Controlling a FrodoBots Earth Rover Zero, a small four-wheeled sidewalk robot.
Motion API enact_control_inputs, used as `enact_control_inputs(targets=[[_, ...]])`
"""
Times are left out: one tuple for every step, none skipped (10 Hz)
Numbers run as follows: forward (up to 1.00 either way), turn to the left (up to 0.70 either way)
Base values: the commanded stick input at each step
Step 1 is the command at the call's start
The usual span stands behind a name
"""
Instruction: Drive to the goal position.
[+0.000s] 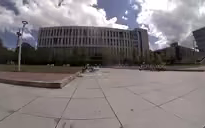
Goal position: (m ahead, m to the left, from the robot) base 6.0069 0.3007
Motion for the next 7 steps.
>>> enact_control_inputs(targets=[[0.70,0.03],[0.70,0.03],[0.70,0.03],[0.70,0.03],[0.70,0.03],[0.70,0.03],[0.70,0.03]])
